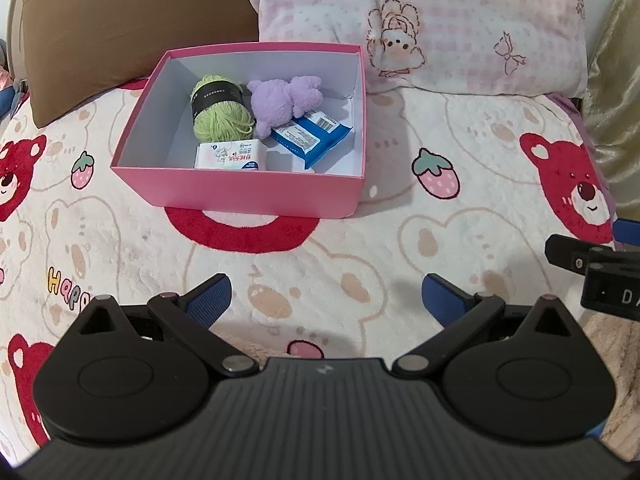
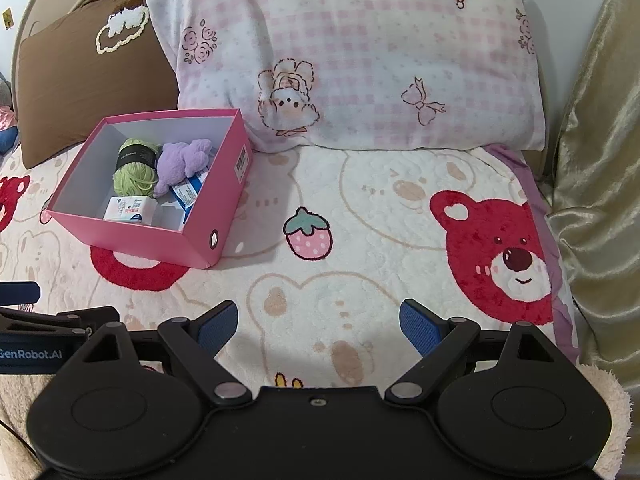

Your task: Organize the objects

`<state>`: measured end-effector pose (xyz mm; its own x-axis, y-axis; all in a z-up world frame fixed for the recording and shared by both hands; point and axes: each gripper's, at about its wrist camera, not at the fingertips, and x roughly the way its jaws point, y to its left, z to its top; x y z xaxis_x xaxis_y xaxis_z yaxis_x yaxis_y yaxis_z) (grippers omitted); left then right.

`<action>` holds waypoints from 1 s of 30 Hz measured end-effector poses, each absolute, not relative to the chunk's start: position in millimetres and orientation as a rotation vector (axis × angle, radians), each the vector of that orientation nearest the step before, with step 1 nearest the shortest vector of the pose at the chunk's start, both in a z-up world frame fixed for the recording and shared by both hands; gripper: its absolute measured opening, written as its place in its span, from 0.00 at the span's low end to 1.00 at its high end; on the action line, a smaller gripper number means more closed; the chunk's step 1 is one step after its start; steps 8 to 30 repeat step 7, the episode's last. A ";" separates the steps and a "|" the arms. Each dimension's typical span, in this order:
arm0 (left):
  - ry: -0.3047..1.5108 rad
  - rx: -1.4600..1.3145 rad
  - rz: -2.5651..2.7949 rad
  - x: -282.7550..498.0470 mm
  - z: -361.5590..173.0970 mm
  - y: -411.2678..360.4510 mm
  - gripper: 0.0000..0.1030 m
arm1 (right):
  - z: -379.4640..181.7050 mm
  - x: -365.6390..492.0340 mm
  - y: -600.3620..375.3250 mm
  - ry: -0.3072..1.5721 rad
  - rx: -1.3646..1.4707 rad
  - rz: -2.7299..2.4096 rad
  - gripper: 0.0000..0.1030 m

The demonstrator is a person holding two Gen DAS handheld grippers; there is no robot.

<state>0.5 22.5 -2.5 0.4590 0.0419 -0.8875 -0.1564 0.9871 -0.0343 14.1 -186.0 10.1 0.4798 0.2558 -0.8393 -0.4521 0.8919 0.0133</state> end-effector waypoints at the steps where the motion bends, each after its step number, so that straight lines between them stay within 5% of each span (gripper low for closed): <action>1: 1.087 -0.115 0.123 0.6 -2.5 22.2 1.00 | 10.2 14.0 -186.1 0.978 -0.223 0.437 0.88; 30: 1.094 -0.125 0.121 -0.4 -3.5 20.3 1.00 | 10.5 12.2 -184.5 0.975 -0.233 0.443 0.88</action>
